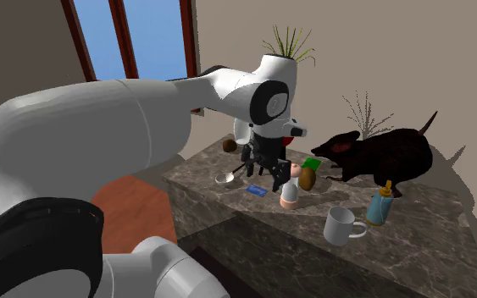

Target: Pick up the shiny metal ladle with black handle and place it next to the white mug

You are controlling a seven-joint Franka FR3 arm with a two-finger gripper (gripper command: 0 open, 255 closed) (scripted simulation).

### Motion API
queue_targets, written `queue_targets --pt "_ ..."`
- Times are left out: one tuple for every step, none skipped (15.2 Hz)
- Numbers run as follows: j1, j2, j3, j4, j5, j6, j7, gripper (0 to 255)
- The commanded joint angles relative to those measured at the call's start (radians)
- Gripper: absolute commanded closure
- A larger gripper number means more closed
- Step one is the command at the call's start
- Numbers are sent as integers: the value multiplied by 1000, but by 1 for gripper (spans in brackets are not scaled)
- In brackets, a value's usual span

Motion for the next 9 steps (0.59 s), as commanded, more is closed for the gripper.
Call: queue_targets --pt "0 0 0 0 0 0 0 0" --pt "8 21 12 -5 10 30 9 0" --pt "16 42 23 -8 19 59 18 0" --pt "24 65 35 -10 29 88 26 0" --pt "31 89 47 -11 37 118 35 0" --pt "39 113 58 -11 46 147 43 0" --pt "46 139 70 -9 53 175 51 0" --pt "54 165 81 -6 60 203 59 0" --pt "61 193 92 -2 67 231 67 0"
